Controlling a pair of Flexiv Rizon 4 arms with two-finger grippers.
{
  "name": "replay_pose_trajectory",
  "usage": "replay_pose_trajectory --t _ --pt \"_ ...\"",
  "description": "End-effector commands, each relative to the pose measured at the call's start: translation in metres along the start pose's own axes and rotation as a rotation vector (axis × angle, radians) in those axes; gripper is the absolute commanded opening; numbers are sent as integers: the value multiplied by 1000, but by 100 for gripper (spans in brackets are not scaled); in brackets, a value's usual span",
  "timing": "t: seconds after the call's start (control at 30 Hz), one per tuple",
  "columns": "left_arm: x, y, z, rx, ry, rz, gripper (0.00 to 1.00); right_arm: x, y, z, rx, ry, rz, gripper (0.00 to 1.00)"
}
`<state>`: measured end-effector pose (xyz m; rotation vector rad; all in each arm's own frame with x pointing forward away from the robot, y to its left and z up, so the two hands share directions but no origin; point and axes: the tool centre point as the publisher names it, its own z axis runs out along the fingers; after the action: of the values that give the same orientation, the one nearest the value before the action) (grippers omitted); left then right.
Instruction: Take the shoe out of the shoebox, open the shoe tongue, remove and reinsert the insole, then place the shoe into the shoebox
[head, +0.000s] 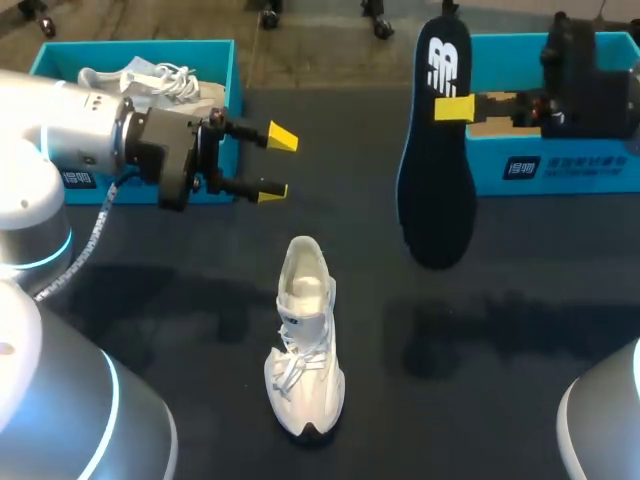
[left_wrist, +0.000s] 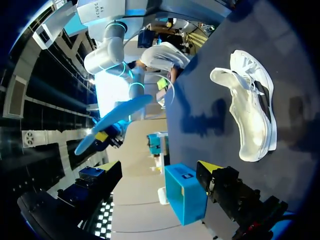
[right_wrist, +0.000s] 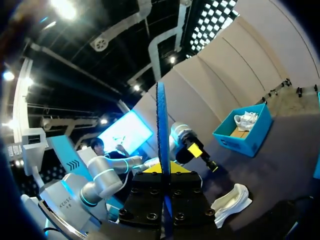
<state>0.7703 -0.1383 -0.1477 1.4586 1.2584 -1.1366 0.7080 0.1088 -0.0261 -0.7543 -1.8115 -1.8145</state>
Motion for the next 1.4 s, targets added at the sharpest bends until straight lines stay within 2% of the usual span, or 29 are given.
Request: replay_pose_trajectory --t 0.03,0.07,0.2,0.27,0.3,0.33,0.43,0.53,0.93,1.13,1.4 --pt "1 1 1 0 -1 2 100 -12 7 5 15 25 1 0" --pt "1 1 1 0 -1 2 100 -12 7 5 15 25 1 0" --pt "1 0 3 2 -12 -5 100 -54 16 24 52 39 202 0" --pt "2 0 5 -1 -43 1 100 -67 18 30 59 50 269 0" --pt "2 0 5 -1 -43 1 100 -67 18 30 59 50 269 0" --pt "1 2 7 13 -76 -5 100 -80 19 37 86 46 333 0" --pt "-1 3 10 15 -112 -19 100 -92 19 46 114 31 409 0" --pt "-7 1 14 29 -149 -49 100 -101 17 57 98 44 470 0" --pt "-10 -4 19 16 -143 -20 100 -103 15 59 107 57 487 0" --pt "-12 -11 25 -16 -187 -21 100 -127 0 72 36 41 633 0" --pt "-16 -2 40 -47 -220 -14 100 -134 -4 83 17 -3 720 0"
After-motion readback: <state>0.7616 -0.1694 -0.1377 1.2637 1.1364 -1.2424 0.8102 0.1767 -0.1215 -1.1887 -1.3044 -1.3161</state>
